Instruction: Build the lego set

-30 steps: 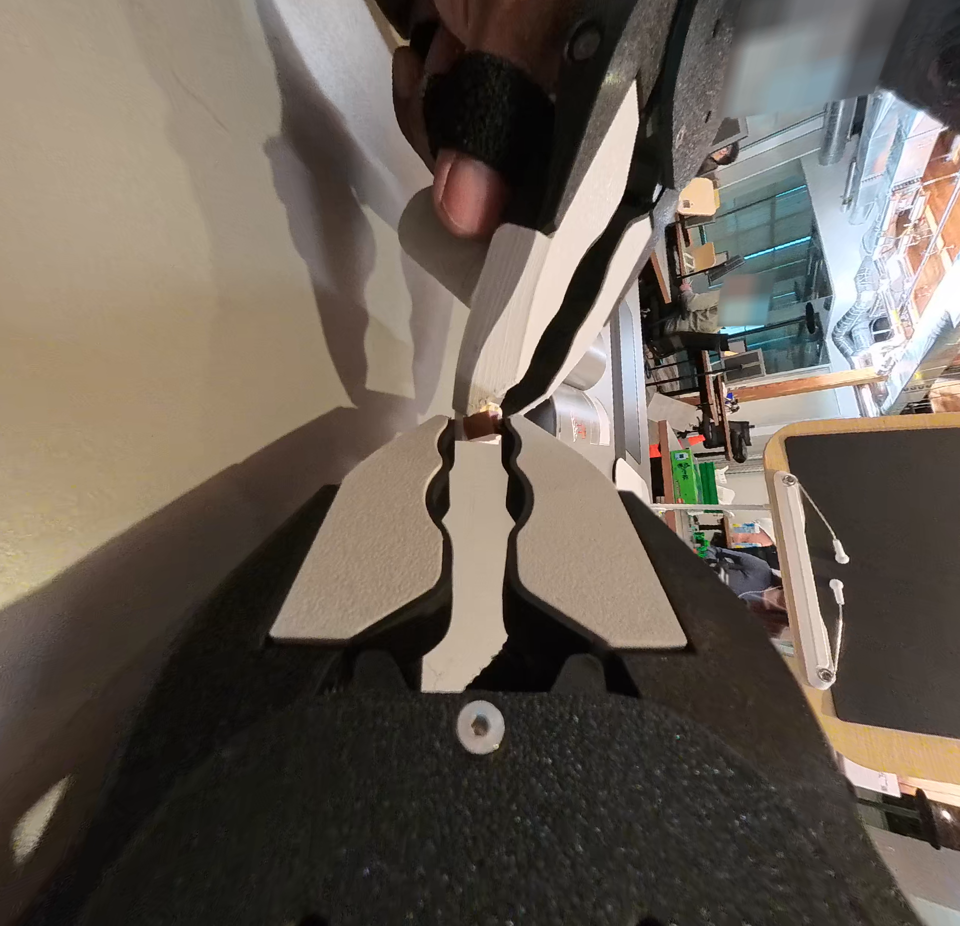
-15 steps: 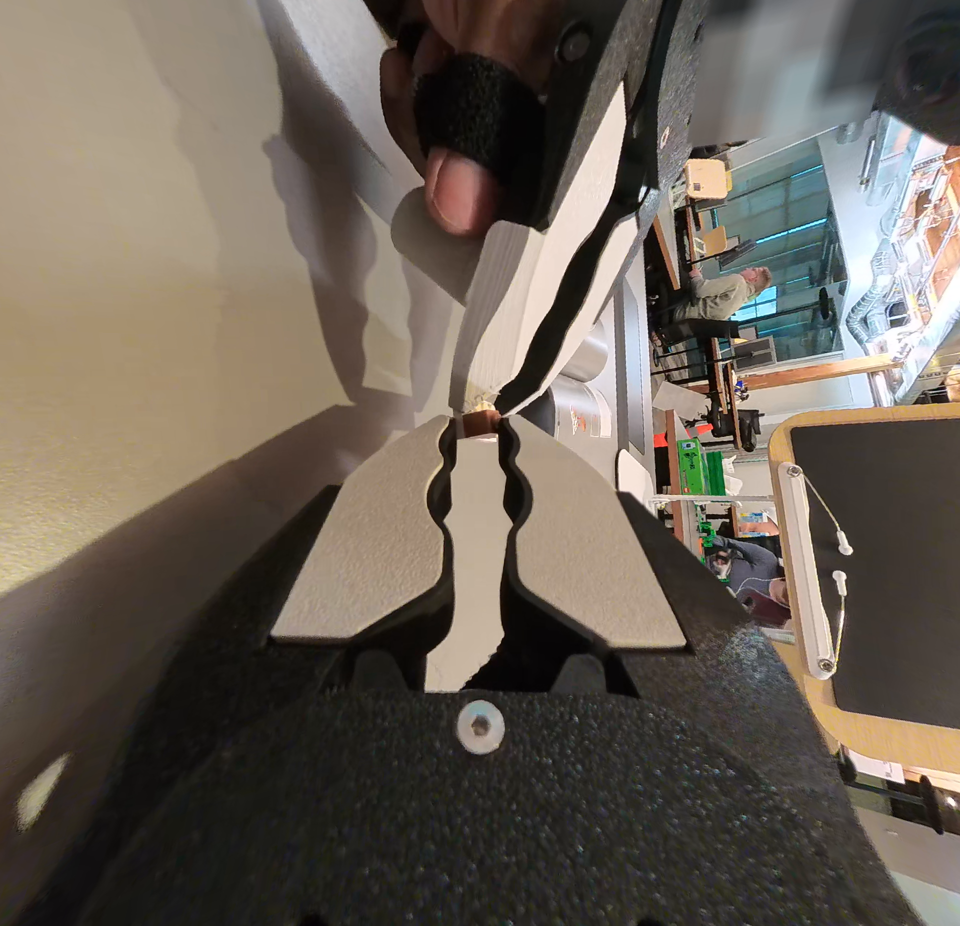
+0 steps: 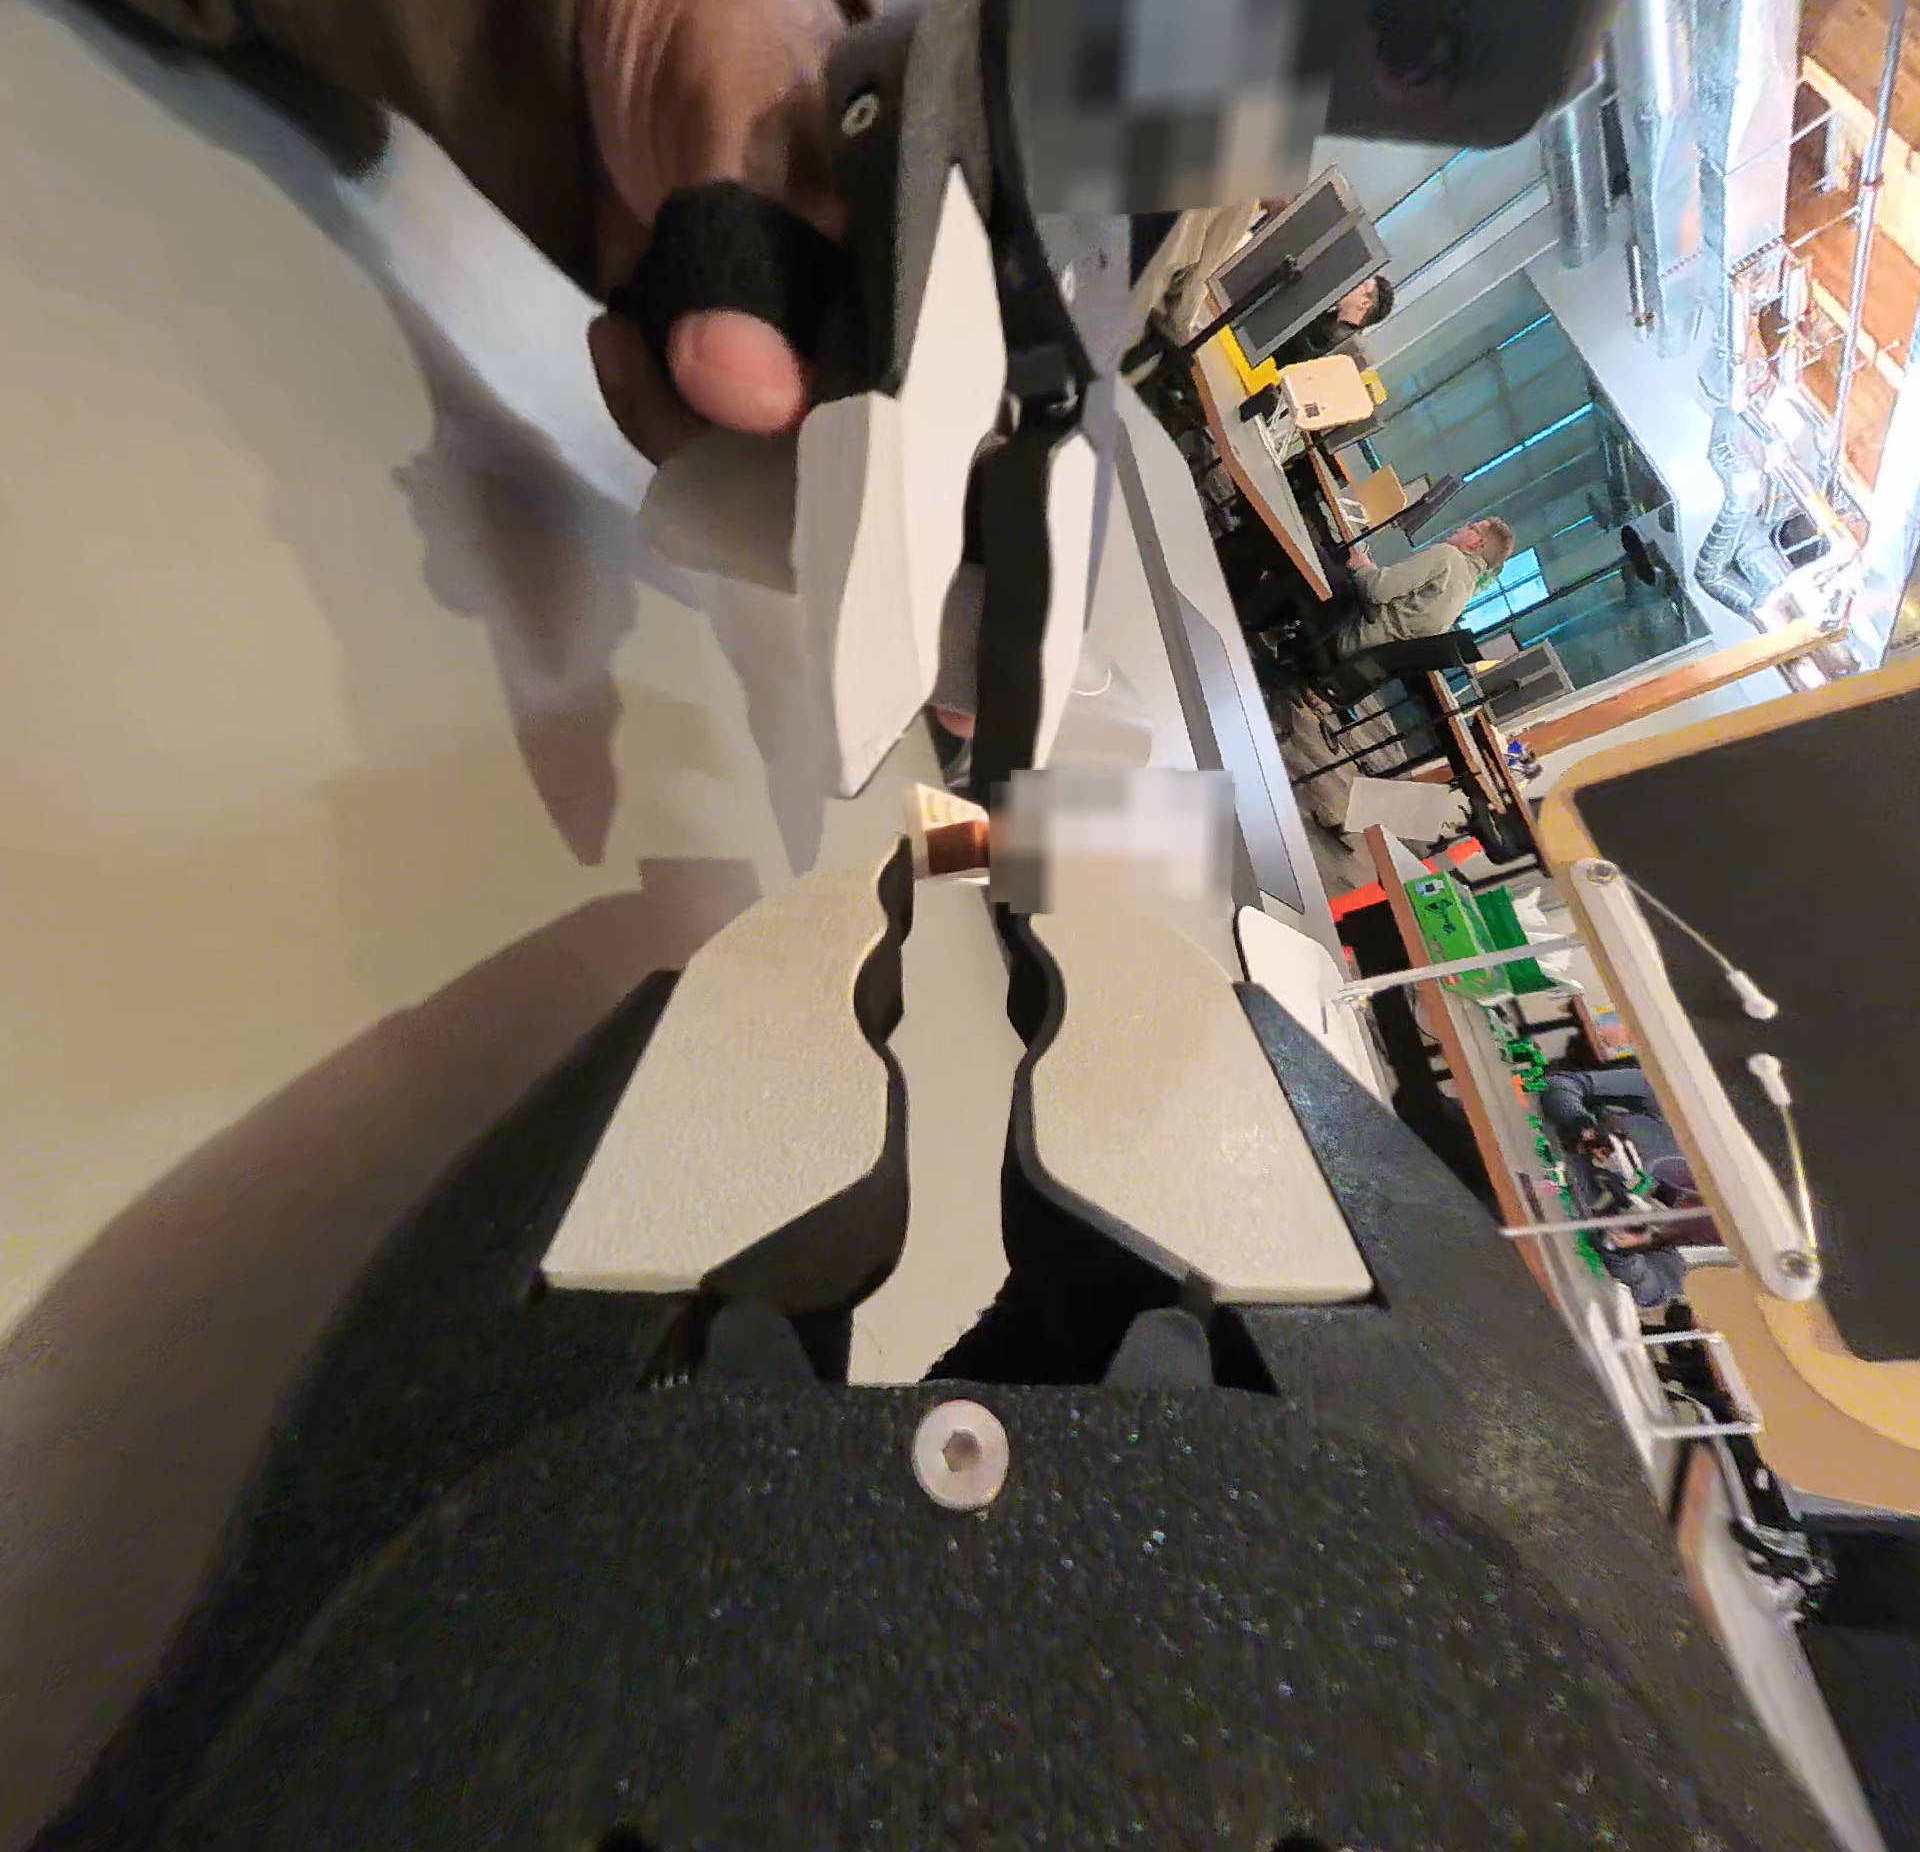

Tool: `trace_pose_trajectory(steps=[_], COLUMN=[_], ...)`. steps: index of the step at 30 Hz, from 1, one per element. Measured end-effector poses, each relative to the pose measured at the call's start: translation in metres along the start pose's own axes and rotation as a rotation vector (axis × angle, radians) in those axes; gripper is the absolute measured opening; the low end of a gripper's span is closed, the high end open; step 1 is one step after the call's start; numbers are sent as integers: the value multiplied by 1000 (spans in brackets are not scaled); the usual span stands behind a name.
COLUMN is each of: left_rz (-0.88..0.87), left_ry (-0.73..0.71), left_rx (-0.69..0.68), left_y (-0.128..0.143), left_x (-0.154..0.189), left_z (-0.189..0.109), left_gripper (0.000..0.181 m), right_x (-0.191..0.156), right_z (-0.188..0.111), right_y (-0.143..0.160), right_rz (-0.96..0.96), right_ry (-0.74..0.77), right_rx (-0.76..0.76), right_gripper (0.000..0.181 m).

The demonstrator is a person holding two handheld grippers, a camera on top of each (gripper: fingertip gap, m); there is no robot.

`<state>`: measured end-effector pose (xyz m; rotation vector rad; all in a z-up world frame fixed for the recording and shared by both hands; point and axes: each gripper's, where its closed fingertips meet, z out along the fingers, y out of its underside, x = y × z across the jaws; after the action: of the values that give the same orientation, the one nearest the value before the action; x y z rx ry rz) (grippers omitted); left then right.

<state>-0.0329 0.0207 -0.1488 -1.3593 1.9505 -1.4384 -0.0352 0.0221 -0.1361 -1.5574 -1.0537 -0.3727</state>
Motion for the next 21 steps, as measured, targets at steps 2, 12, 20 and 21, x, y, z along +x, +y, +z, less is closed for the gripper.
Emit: trace_pose_trajectory(steps=[2,12,20,21], left_rz=[-11,-33,9,10], left_ry=[16,62,47,45], left_rx=[10,51,50,50], left_y=[-1,-5,-5,-6], left_x=[2,8,10,10], left_z=[2,4,4,4], left_gripper=[54,36,36,35], right_x=[0,1,-1,-1], right_z=[-1,-2,-4,-4], right_y=[-3,-4,-4,-4], right_rz=[23,60,89,94], right_ry=[-3,-3,-35,-38], right_rx=[21,55,58,57], right_gripper=[15,16,15,15])
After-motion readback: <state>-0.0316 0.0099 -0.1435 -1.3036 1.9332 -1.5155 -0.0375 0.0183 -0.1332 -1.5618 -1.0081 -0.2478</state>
